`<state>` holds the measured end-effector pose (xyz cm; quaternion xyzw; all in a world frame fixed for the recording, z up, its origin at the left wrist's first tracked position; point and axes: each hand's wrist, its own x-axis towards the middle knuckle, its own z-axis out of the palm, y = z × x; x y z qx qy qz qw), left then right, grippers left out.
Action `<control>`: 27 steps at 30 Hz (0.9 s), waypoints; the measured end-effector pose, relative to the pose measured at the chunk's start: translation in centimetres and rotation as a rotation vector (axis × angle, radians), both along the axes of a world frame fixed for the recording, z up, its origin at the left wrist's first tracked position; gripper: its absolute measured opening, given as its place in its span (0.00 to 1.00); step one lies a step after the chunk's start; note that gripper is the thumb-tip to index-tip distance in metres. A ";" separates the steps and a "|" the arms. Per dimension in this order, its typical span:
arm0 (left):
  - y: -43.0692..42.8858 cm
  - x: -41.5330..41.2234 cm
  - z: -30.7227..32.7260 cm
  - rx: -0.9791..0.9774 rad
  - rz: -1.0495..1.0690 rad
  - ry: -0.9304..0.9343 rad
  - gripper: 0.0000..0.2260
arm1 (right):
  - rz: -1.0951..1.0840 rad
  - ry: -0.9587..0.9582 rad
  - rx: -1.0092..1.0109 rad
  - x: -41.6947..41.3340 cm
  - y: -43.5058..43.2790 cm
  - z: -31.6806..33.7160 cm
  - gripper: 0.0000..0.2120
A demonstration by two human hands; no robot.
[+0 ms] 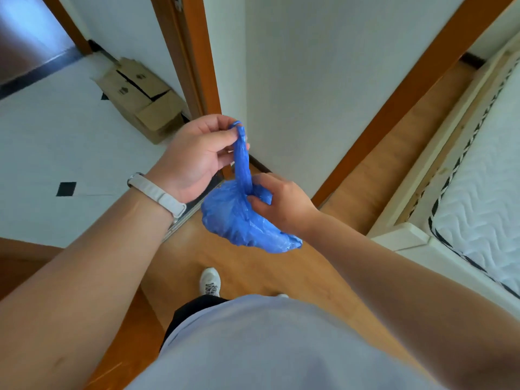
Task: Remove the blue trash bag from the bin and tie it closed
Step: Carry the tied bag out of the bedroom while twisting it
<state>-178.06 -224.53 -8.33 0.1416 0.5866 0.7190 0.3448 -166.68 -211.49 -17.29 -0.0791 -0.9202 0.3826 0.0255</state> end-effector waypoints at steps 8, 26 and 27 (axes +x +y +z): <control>-2.2 -9.1 0.3 0.042 -0.106 -0.032 0.04 | -0.162 -0.021 0.037 -8.4 -4.3 0.8 0.11; 2.6 -17.0 -2.7 0.022 -0.203 -0.147 0.06 | -0.195 -0.147 0.096 -15.3 -0.6 -1.1 0.06; 3.4 -17.3 -2.9 0.004 -0.205 -0.151 0.06 | -0.191 -0.154 0.086 -15.6 0.3 -1.6 0.05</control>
